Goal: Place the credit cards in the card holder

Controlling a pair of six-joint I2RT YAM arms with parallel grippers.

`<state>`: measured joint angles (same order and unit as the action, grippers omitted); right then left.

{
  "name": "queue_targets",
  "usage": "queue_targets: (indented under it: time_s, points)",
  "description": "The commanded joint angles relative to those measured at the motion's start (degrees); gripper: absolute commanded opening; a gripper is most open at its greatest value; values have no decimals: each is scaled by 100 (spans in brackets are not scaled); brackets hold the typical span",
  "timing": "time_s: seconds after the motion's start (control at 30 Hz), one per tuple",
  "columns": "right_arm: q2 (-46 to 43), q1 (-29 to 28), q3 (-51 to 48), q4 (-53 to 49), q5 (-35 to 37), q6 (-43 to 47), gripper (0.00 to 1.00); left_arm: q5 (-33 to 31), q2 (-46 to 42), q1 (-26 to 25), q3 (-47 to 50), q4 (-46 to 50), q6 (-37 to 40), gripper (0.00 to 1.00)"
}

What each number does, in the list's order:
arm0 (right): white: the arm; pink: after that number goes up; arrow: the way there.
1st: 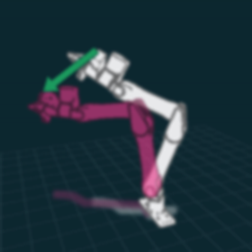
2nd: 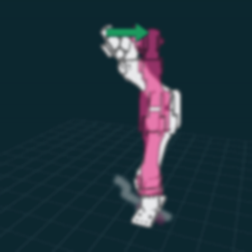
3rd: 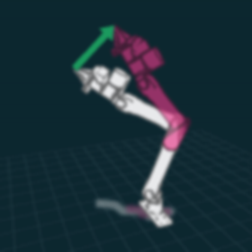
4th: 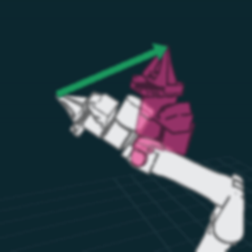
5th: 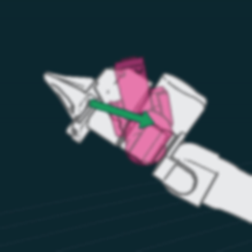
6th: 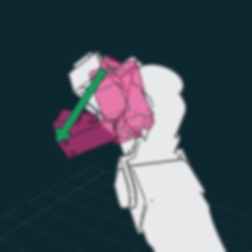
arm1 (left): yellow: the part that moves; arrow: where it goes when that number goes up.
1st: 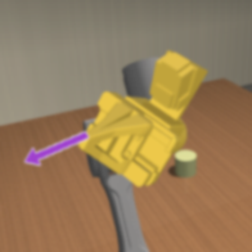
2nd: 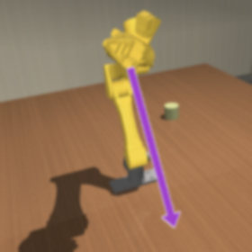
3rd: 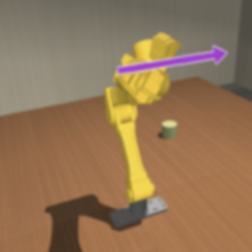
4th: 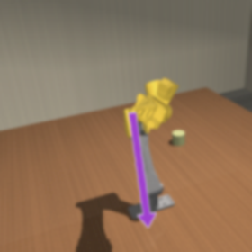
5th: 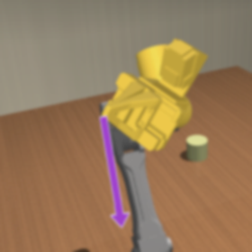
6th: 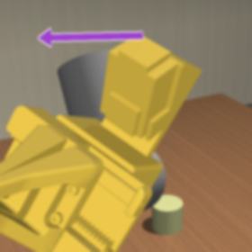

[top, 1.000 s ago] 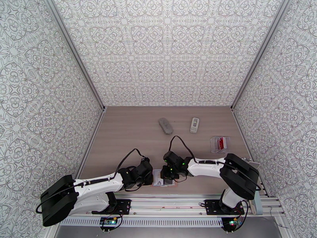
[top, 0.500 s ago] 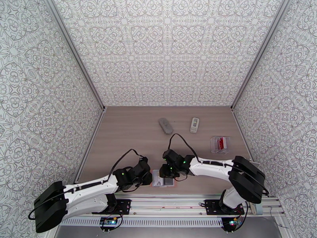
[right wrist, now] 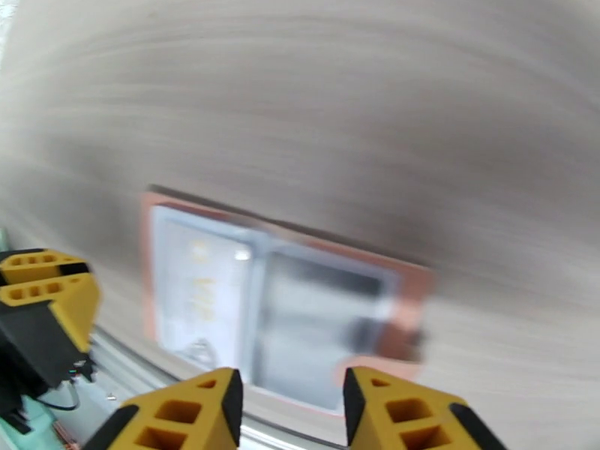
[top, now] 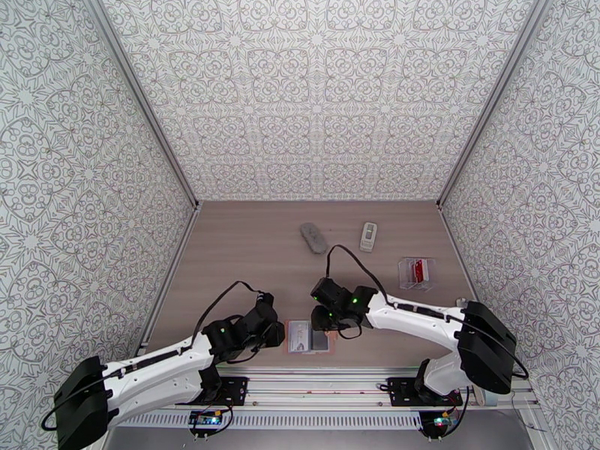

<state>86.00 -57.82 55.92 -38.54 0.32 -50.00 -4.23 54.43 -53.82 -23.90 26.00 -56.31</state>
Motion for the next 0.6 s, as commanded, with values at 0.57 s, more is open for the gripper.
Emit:
queue_targets:
  time_s: [0.57]
  points:
    - [1474, -761, 1347, -1722, 1344, 153, 47, 79, 153, 71, 200, -169, 77, 26]
